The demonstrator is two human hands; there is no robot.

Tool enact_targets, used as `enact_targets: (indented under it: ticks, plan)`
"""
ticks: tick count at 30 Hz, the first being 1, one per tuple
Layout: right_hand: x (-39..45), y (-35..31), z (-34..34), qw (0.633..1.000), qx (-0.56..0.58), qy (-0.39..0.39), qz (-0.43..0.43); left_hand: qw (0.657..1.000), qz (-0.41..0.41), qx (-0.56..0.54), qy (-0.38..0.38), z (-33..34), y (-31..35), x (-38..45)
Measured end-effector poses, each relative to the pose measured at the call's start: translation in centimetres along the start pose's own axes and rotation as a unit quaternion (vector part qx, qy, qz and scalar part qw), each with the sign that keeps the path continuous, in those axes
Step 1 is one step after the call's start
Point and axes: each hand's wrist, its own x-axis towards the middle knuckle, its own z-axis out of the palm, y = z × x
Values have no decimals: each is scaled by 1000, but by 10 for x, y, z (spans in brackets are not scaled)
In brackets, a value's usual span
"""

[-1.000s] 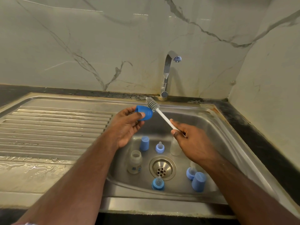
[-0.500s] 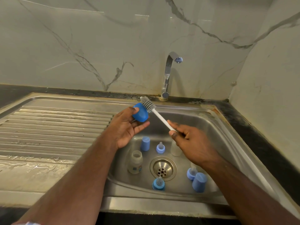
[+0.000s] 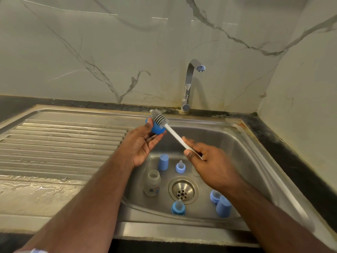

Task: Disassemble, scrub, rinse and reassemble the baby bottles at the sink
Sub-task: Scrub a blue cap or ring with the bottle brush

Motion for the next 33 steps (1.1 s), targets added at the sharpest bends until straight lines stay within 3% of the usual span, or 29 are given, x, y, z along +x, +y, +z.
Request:
enact_targets:
  ticks: [13, 33]
  plan:
    - [8, 8, -4, 999, -5, 6, 34, 998, -7, -53, -12, 0, 4, 1]
    - [5, 4, 0, 1000, 13, -8, -6, 995, -42, -77, -57, 1, 1, -3]
